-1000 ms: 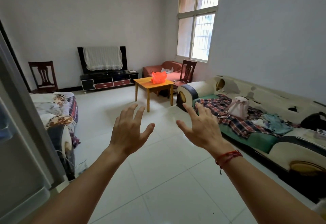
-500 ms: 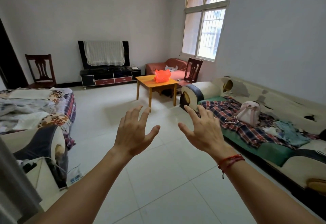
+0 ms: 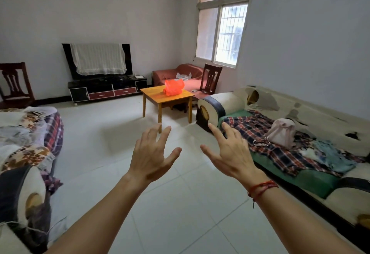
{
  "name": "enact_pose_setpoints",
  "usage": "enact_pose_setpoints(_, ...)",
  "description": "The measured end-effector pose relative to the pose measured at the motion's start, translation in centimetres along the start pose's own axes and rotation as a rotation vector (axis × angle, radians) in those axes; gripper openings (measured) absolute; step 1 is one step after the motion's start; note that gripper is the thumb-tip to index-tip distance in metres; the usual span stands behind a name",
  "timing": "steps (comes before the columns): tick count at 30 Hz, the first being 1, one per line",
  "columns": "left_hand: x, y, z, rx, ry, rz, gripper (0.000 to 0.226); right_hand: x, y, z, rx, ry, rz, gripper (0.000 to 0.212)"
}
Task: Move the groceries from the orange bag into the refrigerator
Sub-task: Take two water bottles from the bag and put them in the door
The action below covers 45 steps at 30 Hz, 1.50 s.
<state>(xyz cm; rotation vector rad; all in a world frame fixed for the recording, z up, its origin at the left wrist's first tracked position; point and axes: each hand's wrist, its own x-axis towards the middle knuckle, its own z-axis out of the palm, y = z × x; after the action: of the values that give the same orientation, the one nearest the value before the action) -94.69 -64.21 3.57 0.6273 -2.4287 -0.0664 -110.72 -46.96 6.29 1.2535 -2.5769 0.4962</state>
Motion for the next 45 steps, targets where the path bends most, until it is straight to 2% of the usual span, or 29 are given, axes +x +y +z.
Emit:
enact_pose_setpoints(17,25.6,-5.2,17.5,-0.038,-0.021,-0.084,0.073,29.3,10.6,10.4,0.078,-0.035,-0.005,0.072)
enact_pose_setpoints(27,37.5,-9.7,25.3,-0.007,-0.024,-0.112,0.074,43.7,13.9,15.7,0.067,-0.065,-0.047,0.072)
enact_pose_setpoints(38,53.6,-19.9,36.6,-0.001,-0.064,-0.134,0.077,63.2,15.0,25.1,0.046,-0.063,-0.061,0.07)
enact_pose_setpoints(45,65.3,-25.9,42.9,-0.018,-0.1,-0.115,0.077,76.9,15.9,30.4,0.07,-0.073,-0.008,0.069)
